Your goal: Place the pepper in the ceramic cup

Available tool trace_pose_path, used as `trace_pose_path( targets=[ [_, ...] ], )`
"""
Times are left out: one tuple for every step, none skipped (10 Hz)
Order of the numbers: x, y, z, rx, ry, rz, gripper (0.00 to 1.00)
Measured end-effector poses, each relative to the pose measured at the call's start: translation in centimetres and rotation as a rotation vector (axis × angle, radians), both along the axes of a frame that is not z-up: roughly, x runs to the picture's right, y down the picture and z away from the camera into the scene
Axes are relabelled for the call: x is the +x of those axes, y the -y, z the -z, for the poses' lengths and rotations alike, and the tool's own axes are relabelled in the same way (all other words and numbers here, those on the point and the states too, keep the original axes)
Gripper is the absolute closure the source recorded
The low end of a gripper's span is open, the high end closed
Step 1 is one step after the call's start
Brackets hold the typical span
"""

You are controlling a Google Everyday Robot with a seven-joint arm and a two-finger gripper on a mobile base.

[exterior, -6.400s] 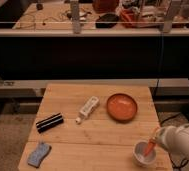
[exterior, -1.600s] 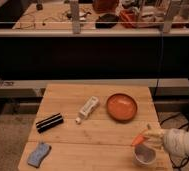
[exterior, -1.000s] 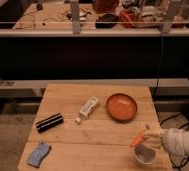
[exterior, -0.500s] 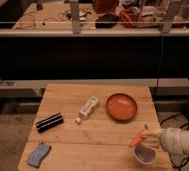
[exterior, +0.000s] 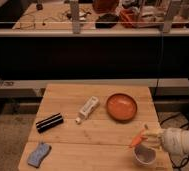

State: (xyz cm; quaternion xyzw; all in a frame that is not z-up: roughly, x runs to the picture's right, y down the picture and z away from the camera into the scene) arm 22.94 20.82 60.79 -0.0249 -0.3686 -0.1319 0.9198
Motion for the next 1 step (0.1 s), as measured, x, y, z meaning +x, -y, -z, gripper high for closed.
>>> trace_pose_path(
  targets=[
    [-0.01,0.00,0.09,0.000,0.002,0.001,1.00]
  ],
)
